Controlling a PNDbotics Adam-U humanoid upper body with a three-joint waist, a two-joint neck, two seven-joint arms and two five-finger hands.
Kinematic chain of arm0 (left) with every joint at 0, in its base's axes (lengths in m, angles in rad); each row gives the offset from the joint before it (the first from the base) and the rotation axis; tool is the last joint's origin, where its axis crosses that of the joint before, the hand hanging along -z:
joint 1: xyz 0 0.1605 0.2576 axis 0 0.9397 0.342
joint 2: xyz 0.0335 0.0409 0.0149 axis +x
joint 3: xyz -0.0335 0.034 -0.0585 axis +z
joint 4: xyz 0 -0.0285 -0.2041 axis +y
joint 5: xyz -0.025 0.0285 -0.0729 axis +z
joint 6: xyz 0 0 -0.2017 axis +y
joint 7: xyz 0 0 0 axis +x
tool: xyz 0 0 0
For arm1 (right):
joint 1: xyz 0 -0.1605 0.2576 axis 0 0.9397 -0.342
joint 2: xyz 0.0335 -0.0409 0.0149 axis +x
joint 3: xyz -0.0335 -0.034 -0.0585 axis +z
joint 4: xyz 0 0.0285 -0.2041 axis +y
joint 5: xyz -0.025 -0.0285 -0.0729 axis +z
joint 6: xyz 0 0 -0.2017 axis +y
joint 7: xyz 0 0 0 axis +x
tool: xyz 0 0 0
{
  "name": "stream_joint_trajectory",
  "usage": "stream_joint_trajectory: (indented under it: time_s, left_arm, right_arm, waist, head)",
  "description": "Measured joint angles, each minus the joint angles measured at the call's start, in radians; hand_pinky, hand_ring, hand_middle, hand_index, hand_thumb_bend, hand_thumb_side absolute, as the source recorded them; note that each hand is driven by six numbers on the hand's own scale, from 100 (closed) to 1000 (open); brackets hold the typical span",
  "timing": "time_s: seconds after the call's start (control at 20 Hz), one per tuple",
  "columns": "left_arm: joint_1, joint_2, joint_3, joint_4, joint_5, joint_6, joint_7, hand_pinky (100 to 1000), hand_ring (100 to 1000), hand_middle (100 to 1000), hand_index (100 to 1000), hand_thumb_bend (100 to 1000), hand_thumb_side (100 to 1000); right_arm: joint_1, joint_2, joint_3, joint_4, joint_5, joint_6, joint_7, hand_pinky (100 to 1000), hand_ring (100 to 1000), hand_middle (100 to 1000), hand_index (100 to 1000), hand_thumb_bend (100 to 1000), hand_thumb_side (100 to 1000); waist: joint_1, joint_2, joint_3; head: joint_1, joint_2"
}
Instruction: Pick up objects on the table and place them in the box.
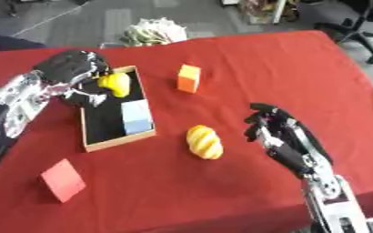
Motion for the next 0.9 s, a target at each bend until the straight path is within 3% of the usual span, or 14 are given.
stream_joint_trajectory:
  time_s: [0.45, 0.6, 0.75, 0.9]
  left_arm:
    - [0.004, -0.032, 0.001, 0.034, -0.101, 0.025, -0.01, 718, 610, 613, 791, 276, 285]
    - [0.004, -0.035, 0.001, 0.037, -0.115, 0.018, -0.026, 763, 681, 697, 847, 358, 311]
    - [0.004, -0.037, 0.001, 0.034, -0.125, 0.01, -0.055, 794, 729, 749, 886, 503, 356]
    - [0.004, -0.035, 0.004, 0.007, -0.139, 0.003, -0.092, 805, 738, 759, 895, 506, 341]
  right_arm:
    - [0.0, 0.0, 0.0, 0.0, 0.0, 0.0, 0.003, 539, 566, 621, 834, 100, 408]
    - [0.0, 0.0, 0.0, 0.0, 0.0, 0.0, 0.004, 539, 566, 621, 834, 100, 408]
    - [0.0, 0.0, 0.0, 0.0, 0.0, -0.001, 0.005, 539, 566, 621, 833, 100, 408]
    - [0.0, 0.0, 0.0, 0.0, 0.0, -0.001, 0.005, 540, 566, 621, 833, 100, 408]
  waist:
    - [0.0, 0.0, -0.003]
    - [0.0, 0.0, -0.004]
    - [0.0, 0.0, -0.004]
    - [0.0, 0.0, -0.004]
  head:
    - [0.0, 0.0]
    - [0.0, 0.0]
    - [0.0, 0.0]
    - [-0.001, -0.001]
